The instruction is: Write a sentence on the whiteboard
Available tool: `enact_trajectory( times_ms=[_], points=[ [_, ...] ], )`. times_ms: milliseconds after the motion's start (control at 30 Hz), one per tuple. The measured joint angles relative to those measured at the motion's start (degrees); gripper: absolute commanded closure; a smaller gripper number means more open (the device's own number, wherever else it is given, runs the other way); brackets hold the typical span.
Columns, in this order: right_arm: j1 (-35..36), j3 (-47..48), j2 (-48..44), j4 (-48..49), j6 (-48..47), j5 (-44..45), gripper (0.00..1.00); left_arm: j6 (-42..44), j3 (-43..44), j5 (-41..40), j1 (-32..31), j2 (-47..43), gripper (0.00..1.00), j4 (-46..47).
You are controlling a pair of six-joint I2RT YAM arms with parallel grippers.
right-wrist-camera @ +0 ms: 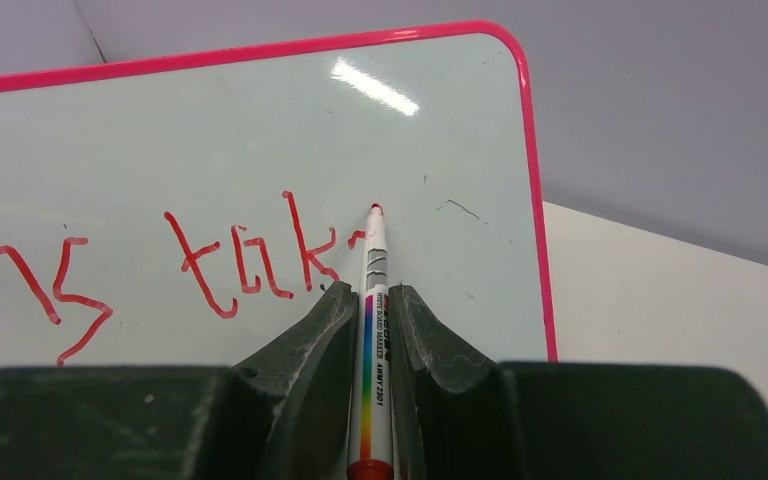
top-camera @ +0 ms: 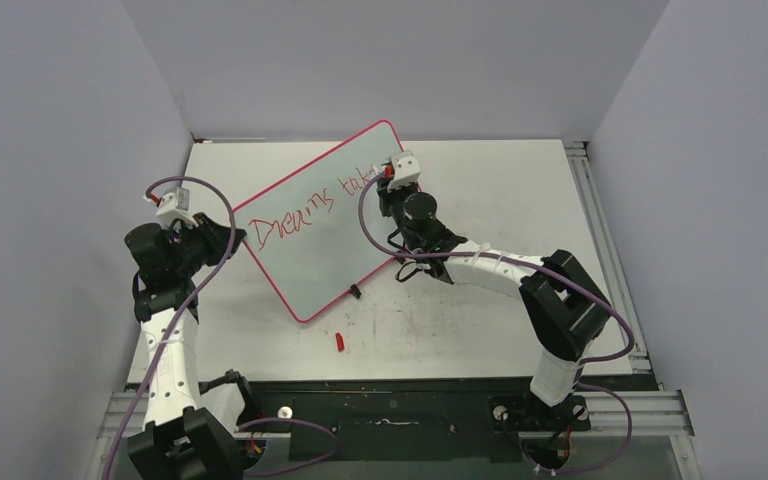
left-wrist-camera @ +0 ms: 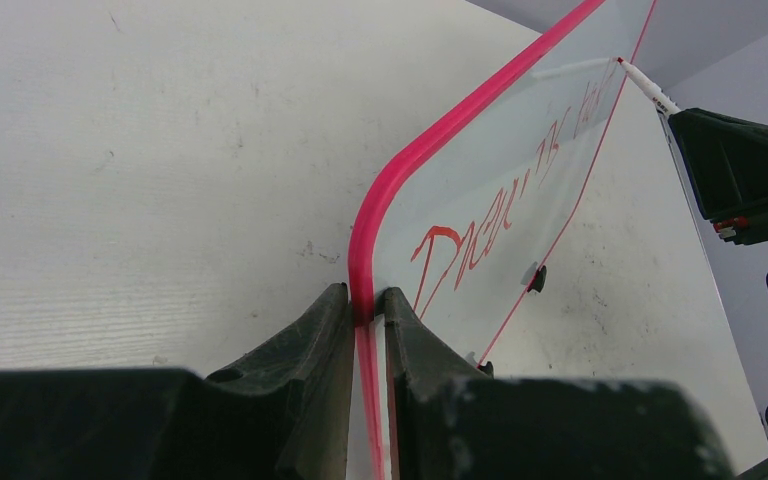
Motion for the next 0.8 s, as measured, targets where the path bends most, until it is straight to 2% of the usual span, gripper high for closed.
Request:
enact_trajectory(
  times_ms=[800],
  points=[
    [0.9, -3.7, -0.2, 1.6, 0.0, -1.0, 0.95, 0.0, 0.0, 0.0, 0.0, -0.2, 0.87, 0.0]
  ],
)
